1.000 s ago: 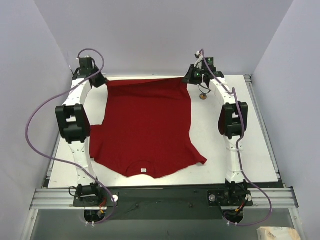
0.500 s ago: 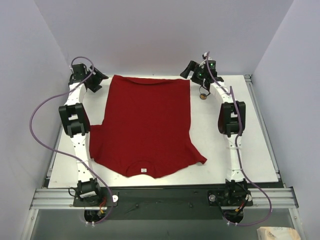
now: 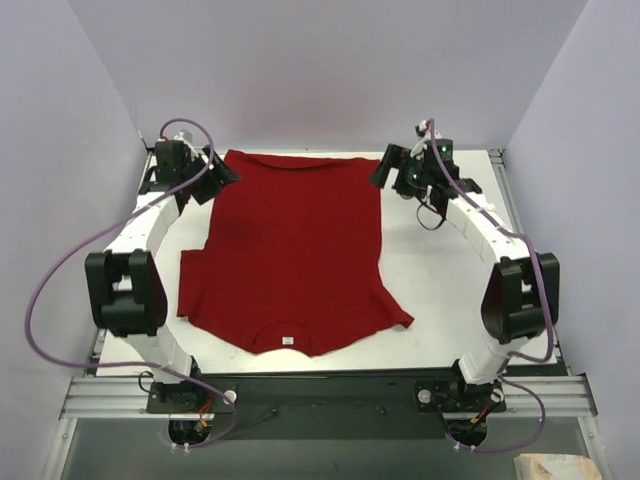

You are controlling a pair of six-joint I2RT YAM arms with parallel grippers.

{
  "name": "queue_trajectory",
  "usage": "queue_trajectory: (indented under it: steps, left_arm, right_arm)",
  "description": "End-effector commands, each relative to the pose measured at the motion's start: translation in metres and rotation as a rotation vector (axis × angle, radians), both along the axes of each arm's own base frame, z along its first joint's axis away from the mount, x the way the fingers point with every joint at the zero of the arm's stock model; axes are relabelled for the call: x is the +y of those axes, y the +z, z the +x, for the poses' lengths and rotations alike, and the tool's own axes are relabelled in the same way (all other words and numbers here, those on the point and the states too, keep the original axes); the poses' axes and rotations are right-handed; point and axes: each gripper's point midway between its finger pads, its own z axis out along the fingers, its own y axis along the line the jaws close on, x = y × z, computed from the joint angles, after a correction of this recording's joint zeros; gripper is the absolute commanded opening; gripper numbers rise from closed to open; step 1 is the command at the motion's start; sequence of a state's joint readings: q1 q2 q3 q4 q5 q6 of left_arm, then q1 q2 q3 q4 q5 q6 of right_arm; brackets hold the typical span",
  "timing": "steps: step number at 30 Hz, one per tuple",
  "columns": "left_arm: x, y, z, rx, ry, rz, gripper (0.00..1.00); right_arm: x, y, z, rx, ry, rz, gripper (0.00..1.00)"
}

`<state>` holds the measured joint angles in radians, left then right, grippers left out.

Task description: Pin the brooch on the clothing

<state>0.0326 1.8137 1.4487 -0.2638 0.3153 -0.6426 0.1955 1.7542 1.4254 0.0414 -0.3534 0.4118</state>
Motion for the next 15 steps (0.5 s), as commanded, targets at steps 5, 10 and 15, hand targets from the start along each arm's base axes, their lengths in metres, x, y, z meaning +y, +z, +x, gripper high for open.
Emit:
queue_trajectory:
  steps: [5,10,15]
  left_arm:
    - [-0.036,-0.033,-0.108,0.080,-0.096,0.187,0.78]
    - [-0.064,-0.057,-0.163,0.116,-0.184,0.190,0.77]
    - [-0.082,-0.065,-0.196,0.128,-0.243,0.189,0.76]
  right_arm:
    - [-0.038,-0.115,-0.142,0.421,-0.084,-0.130,0.85]
    - [-0.074,-0.141,-0.196,0.537,-0.178,-0.246,0.82]
    - [-0.081,-0.158,-0.228,0.656,-0.213,-0.255,0.62]
